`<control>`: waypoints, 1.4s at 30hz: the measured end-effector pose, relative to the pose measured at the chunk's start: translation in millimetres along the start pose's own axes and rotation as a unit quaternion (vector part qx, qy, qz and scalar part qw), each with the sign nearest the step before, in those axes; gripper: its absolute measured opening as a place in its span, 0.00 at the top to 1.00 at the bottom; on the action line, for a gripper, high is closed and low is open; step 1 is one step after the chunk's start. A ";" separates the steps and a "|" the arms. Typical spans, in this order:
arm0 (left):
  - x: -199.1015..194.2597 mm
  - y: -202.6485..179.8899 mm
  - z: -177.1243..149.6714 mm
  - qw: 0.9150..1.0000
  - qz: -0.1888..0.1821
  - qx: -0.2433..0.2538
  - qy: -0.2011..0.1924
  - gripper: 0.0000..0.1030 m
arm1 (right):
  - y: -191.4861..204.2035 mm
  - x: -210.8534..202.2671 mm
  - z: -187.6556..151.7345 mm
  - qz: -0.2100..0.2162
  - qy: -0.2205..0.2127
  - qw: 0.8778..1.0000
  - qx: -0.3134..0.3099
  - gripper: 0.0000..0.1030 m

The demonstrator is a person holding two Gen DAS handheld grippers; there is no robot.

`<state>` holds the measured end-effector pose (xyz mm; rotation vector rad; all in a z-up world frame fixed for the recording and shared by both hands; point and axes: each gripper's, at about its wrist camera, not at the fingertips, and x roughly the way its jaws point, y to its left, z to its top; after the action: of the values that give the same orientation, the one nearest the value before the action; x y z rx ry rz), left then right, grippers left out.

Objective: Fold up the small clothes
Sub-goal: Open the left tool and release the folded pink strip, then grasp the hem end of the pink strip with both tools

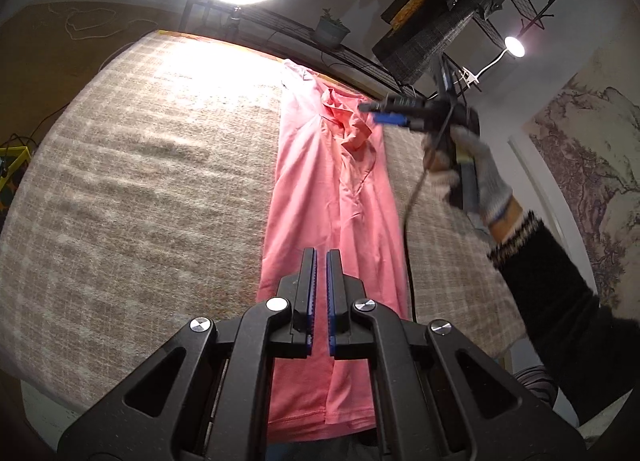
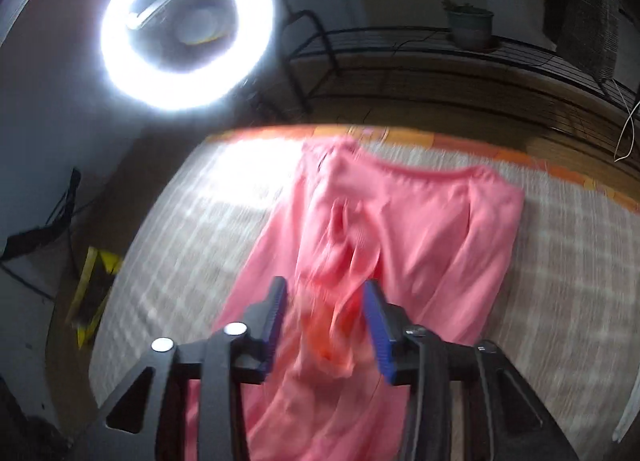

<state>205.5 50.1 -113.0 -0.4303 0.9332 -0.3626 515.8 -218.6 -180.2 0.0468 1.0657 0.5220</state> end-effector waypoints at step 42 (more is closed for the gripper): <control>44.9 36.1 -108.8 0.987 0.035 0.006 0.155 0.68 | 93.7 -119.0 -371.3 0.104 0.070 0.982 0.139 0.62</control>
<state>143.9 38.3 -218.9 -0.3343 1.2458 -0.3770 122.1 -265.7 -239.6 0.3749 1.2734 0.5671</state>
